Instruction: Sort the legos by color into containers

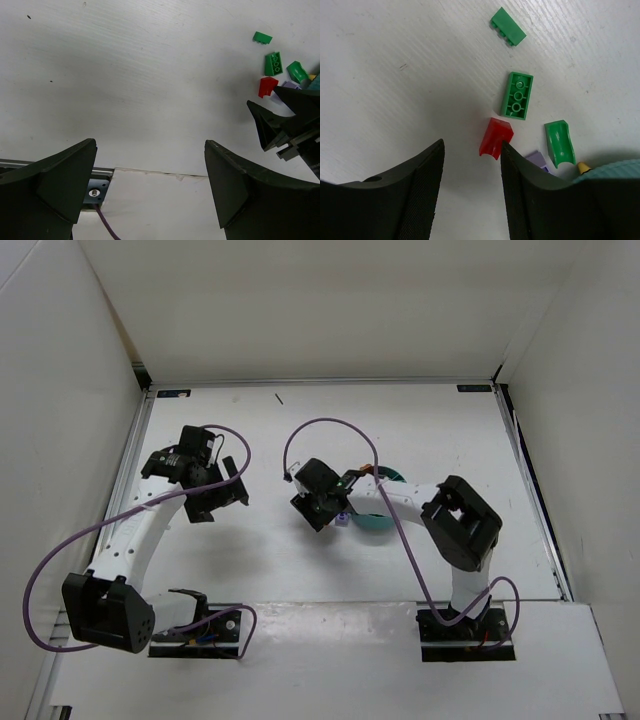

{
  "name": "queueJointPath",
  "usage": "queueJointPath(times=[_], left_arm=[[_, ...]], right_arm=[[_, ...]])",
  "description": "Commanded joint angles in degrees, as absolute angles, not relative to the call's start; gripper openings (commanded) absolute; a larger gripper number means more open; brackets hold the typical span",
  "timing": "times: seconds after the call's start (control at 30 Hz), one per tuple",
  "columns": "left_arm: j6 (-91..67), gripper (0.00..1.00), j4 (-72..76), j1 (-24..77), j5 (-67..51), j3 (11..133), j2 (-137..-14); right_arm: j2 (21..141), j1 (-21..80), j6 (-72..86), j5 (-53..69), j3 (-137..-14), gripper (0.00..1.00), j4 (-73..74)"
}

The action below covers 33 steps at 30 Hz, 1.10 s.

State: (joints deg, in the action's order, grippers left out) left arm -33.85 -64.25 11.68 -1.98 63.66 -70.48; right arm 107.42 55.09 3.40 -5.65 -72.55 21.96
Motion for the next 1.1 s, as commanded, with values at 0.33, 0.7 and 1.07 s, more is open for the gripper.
queueJointPath(times=[0.33, 0.7, 1.07], left_arm=[[-33.1, 1.00, -65.1, 11.4, -1.6, 65.6, -68.6], [-33.1, 1.00, -64.9, 11.3, -2.2, 65.4, -68.3], [-33.0, 1.00, -65.0, 11.3, -2.2, 65.3, -67.8]], right_arm=[[110.1, 53.6, 6.2, -8.3, -73.4, 0.53, 19.4], [109.6, 53.8, 6.3, -9.7, -74.1, 0.43, 19.3], [111.1, 52.3, 4.8, -7.0, -73.7, 0.00, 18.4]])
